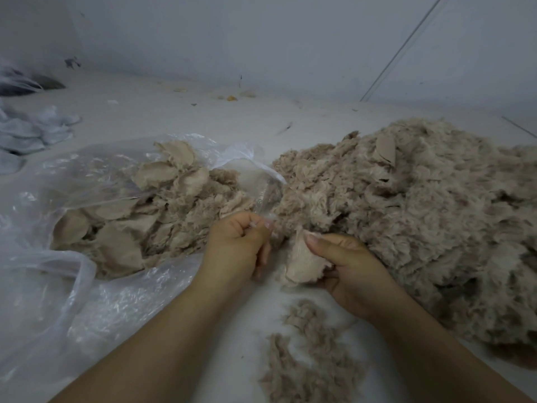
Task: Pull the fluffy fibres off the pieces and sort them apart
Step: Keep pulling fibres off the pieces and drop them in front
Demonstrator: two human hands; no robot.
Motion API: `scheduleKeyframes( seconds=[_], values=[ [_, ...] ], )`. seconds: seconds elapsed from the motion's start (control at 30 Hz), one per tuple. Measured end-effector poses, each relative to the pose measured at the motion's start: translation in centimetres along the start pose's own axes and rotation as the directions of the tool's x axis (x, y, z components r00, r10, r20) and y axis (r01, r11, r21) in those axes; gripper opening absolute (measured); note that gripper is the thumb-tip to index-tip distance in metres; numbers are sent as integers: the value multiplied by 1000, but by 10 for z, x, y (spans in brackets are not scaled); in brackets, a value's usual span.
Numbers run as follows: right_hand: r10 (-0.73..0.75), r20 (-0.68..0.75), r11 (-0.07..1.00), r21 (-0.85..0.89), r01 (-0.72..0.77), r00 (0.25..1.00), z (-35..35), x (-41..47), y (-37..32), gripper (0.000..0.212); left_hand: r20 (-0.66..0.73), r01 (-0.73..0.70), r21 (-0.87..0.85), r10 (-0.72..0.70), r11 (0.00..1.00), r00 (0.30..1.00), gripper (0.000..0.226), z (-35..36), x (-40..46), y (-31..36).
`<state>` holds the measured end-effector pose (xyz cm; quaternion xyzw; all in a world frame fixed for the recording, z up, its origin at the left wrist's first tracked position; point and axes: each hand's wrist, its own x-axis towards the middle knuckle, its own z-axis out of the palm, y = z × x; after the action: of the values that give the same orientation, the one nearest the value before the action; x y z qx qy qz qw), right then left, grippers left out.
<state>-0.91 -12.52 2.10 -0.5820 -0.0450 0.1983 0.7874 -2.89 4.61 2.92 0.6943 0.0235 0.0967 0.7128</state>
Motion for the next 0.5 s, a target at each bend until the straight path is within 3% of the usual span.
scheduleKeyframes(
  seconds=[0.17, 0.37, 0.43, 0.5],
  values=[
    [7, 12, 999, 39, -8, 1000, 1, -1, -2, 46, 262, 54, 124, -85, 991, 961, 53, -8, -3, 6],
    [4, -24, 994, 109, -1, 1000, -2, 0, 1, 29, 413, 59, 298, -184, 953, 892, 28, -11, -5, 7],
    [5, -36, 996, 94, -2, 999, -1, 1, 1, 29, 499, 65, 289, -208, 955, 841, 28, -16, -4, 11],
    [5, -50, 994, 113, 1, 999, -2, 2, 1, 36, 625, 43, 299, -230, 953, 746, 27, -22, -4, 15]
  ],
)
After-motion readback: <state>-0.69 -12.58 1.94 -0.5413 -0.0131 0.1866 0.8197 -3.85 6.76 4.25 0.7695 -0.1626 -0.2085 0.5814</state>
